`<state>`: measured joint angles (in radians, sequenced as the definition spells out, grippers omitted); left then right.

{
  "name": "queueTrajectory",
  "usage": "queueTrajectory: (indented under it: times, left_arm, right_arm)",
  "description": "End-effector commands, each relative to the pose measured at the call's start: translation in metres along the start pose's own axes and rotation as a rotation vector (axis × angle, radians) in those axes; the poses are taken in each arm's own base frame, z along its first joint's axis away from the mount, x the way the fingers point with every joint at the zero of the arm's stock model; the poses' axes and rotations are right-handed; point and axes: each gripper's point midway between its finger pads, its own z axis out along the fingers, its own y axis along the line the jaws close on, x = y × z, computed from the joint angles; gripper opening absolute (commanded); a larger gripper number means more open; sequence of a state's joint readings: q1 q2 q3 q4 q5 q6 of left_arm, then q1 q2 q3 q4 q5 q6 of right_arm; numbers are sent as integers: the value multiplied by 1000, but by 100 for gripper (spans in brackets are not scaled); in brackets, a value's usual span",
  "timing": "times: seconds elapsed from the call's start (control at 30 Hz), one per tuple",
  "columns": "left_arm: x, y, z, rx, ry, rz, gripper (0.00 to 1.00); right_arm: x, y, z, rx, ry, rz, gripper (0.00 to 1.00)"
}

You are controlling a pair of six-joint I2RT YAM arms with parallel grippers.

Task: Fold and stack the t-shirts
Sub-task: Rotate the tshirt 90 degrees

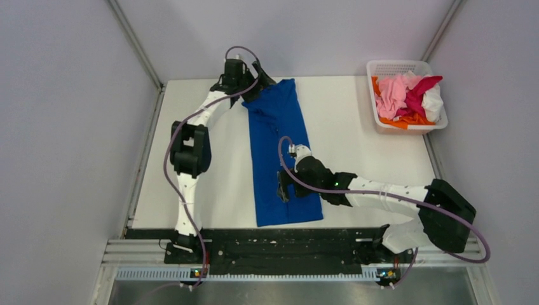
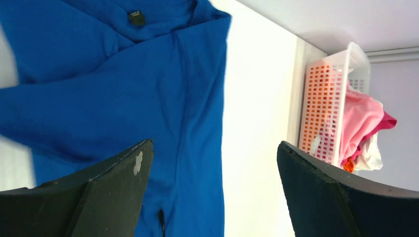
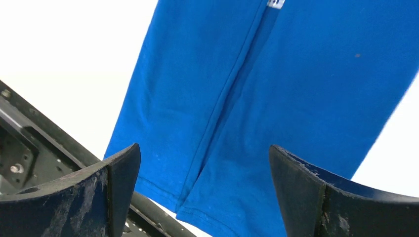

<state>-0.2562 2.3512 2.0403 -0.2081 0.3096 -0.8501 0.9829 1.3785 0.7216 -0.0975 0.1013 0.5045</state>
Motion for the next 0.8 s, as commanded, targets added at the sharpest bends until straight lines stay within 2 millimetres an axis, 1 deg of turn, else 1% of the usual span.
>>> queueTrajectory:
  times: [0.0, 0.03, 0.13, 0.23, 0.3, 0.43, 0.5, 0.6, 0.77]
  left_arm:
    - [-29, -38, -84, -48, -132, 174, 99]
    - [-24, -34, -93, -63, -124, 179, 99]
    - [0, -12, -101, -109, -65, 181, 94]
    - [16, 16, -101, -203, -20, 177, 87]
    - [25, 31, -98, -239, 4, 174, 81]
    - [42, 47, -82, -243, 72, 151, 72]
    - [47, 55, -73, -256, 90, 142, 69]
    - [47, 62, -58, -273, 104, 133, 63]
    - [45, 71, -36, -285, 117, 120, 55]
  right_arm:
    - [-36, -18, -21, 43, -145, 100, 99]
    - [-38, -24, -24, 48, -162, 124, 99]
    - [-48, -48, -37, 85, -220, 204, 99]
    - [-52, -74, -48, 148, -264, 259, 99]
    - [-52, -88, -56, 192, -281, 279, 99]
    - [-56, -110, -70, 275, -322, 303, 99]
    - [-59, -116, -77, 298, -343, 302, 99]
    - [-63, -120, -83, 305, -368, 307, 99]
    - [-63, -123, -85, 317, -370, 304, 99]
